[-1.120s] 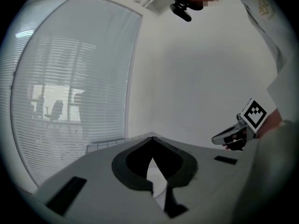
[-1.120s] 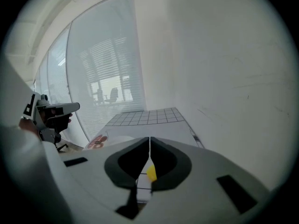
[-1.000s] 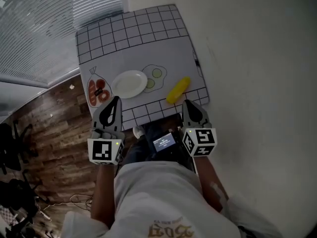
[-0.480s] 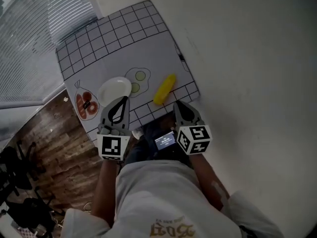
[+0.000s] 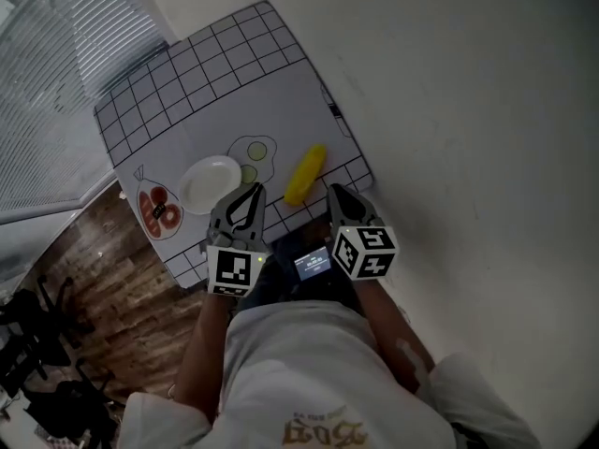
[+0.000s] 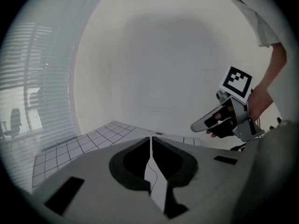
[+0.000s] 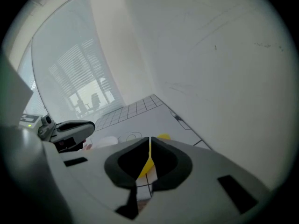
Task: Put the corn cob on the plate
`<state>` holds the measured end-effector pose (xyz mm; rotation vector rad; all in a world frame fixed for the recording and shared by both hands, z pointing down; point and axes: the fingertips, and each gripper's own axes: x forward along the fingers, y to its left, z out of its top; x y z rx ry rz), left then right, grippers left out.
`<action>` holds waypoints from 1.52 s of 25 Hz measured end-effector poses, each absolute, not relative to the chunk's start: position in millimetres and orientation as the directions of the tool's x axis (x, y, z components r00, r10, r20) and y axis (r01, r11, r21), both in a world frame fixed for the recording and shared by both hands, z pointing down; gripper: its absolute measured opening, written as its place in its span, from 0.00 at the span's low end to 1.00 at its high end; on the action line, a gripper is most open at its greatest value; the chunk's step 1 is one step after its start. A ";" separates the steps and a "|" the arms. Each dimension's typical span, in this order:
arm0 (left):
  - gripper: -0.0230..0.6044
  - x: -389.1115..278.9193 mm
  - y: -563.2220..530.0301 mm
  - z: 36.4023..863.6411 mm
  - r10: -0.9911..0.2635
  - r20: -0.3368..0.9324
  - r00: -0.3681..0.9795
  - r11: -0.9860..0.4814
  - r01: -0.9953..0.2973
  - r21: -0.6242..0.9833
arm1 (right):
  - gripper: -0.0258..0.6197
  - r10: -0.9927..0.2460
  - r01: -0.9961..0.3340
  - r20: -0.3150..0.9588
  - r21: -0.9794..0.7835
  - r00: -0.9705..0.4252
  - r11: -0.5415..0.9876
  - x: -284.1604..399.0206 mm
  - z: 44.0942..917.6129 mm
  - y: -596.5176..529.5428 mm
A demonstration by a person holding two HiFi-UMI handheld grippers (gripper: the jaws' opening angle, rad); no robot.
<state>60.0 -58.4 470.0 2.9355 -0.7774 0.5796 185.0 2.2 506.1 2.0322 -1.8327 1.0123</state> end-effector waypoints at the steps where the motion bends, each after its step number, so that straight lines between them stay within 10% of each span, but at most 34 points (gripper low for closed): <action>1: 0.05 63.3 -57.8 474.4 -0.456 0.381 0.805 -0.879 -0.475 -0.047 | 0.05 -0.781 -0.938 0.624 -0.279 -0.017 -0.203 186.6 509.8 -0.8; 10: 0.21 84.5 -41.1 525.9 -0.310 0.493 0.813 -0.921 -0.385 0.056 | 0.19 -0.729 -0.899 0.683 -0.345 -0.043 -0.269 194.5 540.6 -17.8; 38: 0.48 154.7 -13.5 598.8 -0.111 0.696 0.709 -0.966 -0.241 0.092 | 0.17 -0.656 -0.891 0.746 -0.366 -0.109 -0.268 208.4 582.2 -27.5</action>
